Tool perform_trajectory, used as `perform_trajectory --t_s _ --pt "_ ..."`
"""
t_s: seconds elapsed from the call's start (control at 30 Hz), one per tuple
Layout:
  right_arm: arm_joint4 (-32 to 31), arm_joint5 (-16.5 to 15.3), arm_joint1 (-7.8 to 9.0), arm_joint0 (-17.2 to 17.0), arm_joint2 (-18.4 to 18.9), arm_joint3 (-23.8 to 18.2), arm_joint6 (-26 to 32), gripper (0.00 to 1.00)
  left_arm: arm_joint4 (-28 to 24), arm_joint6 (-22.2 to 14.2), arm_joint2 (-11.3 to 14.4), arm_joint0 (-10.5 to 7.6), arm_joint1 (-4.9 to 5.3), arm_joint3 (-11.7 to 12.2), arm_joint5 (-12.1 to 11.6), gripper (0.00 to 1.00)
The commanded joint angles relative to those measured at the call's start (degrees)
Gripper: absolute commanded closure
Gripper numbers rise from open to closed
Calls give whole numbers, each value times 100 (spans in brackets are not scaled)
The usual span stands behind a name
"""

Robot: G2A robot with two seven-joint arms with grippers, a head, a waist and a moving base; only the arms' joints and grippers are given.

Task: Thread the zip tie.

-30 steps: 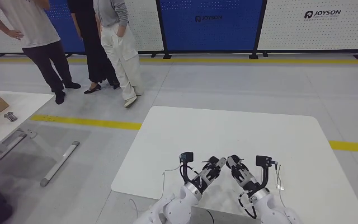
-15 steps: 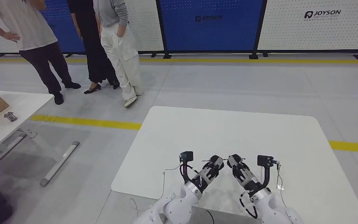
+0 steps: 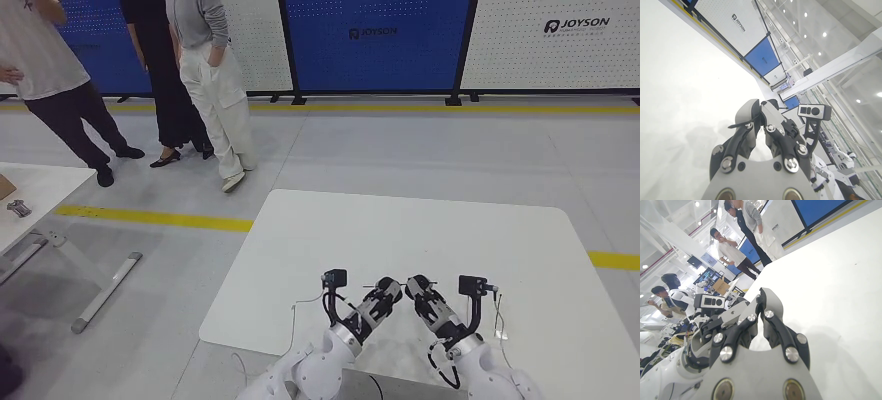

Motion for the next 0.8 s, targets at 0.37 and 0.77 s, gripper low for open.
perform_trajectory --t_s 0.37,0.77 --pt "18 -29 7 -66 55 -37 -76 56 -123 115 4 -88 -38 103 169 100" --pt "-11 -59 12 -102 94 -51 -136 100 -119 105 1 -64 -41 79 147 100"
